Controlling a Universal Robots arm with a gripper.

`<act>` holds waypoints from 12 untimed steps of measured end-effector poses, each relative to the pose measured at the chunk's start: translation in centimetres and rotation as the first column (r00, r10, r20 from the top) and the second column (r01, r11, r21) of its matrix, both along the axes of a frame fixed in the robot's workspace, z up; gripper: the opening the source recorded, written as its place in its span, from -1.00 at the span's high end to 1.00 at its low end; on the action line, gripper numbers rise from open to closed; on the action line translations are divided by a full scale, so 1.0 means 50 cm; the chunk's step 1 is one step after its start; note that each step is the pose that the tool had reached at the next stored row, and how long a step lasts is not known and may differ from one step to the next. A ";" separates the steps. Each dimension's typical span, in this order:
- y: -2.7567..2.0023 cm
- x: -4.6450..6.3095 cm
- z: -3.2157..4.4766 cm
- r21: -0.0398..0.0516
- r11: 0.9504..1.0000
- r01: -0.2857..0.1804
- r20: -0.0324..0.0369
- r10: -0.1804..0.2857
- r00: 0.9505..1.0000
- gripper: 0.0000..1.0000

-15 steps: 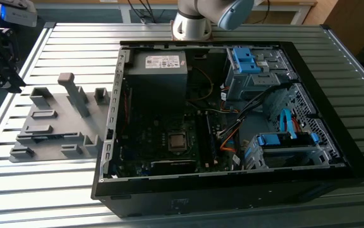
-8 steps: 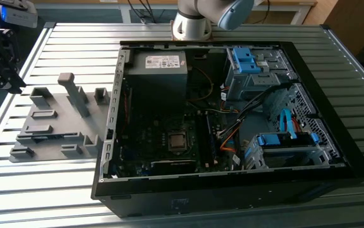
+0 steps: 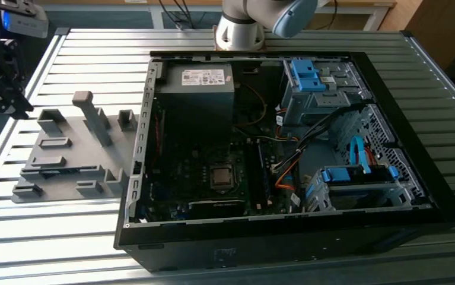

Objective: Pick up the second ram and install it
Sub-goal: 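Pick up the second ram and move it above second insertion slot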

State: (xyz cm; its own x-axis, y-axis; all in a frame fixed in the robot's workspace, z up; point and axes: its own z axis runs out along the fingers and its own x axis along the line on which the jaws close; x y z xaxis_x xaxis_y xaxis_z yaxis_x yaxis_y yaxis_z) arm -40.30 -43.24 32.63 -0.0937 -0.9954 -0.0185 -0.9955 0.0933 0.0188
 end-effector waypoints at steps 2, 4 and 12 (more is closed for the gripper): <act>-0.0023 0.000 -0.003 0.000 1.000 0.000 0.000 0.000 1.000 0.51; -0.0057 0.000 -0.006 0.000 1.000 0.000 0.000 0.000 1.000 0.51; -0.0119 0.000 -0.019 0.000 1.000 -0.001 0.000 0.001 1.000 0.51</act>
State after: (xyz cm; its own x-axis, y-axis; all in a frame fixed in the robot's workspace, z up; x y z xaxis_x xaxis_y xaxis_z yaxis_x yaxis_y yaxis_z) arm -40.30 -43.84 31.70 -0.0923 -0.9956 -0.0186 -0.9956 0.0919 0.0187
